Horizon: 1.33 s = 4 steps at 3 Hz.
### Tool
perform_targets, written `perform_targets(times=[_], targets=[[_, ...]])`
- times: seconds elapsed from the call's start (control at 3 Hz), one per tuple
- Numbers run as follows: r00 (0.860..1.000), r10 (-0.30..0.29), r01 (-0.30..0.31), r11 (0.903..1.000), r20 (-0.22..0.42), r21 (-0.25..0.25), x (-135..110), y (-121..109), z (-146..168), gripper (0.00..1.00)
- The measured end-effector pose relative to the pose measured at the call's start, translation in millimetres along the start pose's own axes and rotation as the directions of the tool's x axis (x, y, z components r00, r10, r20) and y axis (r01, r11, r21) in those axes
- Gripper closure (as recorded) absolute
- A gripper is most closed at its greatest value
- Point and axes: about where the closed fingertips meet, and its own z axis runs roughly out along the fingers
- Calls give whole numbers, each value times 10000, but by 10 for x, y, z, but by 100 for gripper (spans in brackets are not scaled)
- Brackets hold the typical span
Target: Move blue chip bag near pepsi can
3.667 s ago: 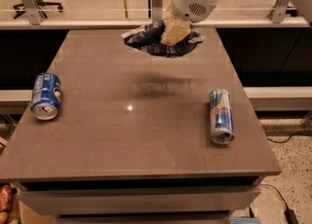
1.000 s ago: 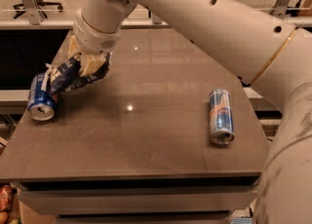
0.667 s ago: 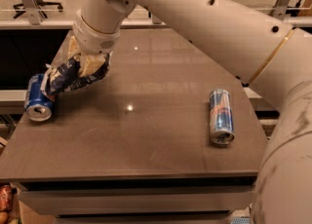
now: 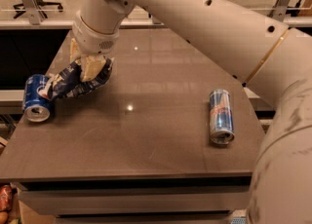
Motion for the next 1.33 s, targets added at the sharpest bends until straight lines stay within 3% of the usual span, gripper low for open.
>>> perform_targets(times=[0.33,0.67,1.33], targets=[[10000,35,-35,10000,-1,-18,7,-2,5,13],[10000,49,-49,10000,3,-40,11,-2,10,0],[9998,29,-29,10000,177,-1,18,-2,5,0]])
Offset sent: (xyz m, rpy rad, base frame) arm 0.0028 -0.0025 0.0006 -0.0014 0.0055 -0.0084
